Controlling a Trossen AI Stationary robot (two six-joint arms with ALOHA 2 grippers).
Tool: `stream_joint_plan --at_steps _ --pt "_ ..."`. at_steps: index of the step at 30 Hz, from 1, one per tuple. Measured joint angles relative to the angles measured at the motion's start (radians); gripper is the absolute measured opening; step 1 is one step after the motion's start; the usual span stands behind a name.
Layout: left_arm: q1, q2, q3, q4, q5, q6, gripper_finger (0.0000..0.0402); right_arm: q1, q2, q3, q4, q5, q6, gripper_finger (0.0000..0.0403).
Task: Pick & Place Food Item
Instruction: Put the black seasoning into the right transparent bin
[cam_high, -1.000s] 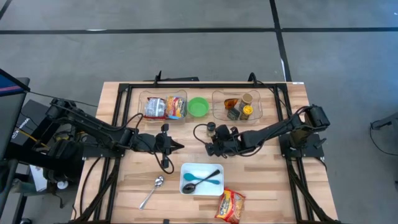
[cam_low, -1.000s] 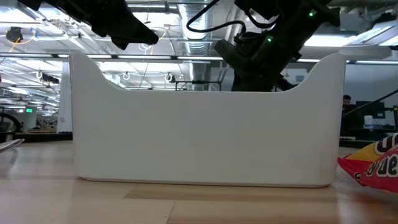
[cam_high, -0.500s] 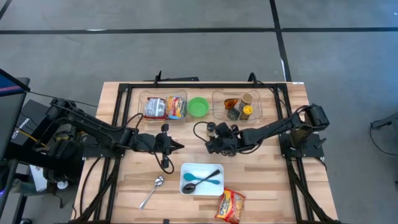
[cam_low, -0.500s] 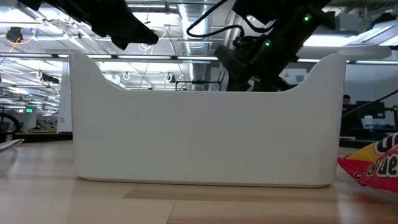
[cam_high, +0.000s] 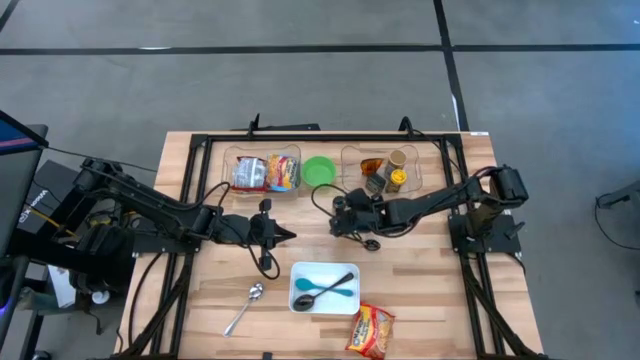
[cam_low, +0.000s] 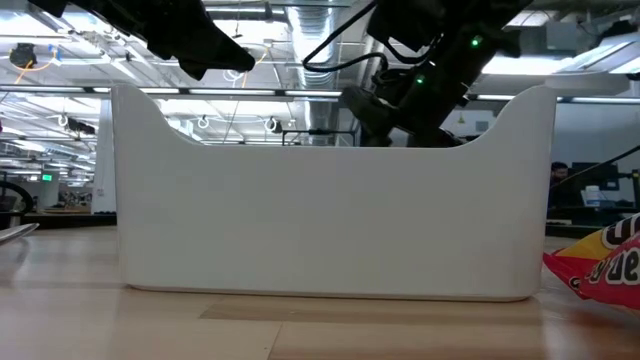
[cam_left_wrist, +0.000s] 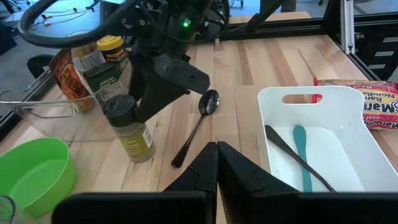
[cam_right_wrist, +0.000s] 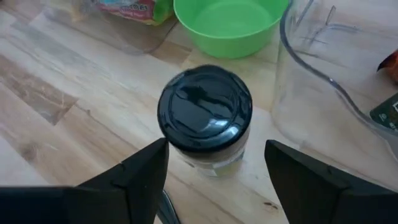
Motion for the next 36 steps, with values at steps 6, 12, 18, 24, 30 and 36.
stream_joint_plan --at_steps 6,12,18,24,30,36 --pt "0.0 0.0 0.0 0.0 0.0 0.0 0.0004 -0.015 0.0 0.0 0.079 -0.03 -0.09 0.026" --pt "0.0 0.0 0.0 0.0 0.0 0.0 0.0004 -0.037 0.0 0.0 0.092 -0.034 -0.094 0.026" --pt "0.0 0.0 0.0 0.0 0.0 0.0 0.0004 -0.054 0.0 0.0 0.094 -0.034 -0.102 0.026" --pt "0.0 0.0 0.0 0.0 0.0 0.0 0.0004 -0.057 0.0 0.0 0.093 -0.046 -0.146 0.026" --pt "0.0 0.0 0.0 0.0 0.0 0.0 0.0004 -0.068 0.0 0.0 0.105 -0.052 -0.16 0.026" --pt "0.0 0.0 0.0 0.0 0.0 0.0 0.0004 -0.076 0.0 0.0 0.126 -0.048 -0.217 0.026"
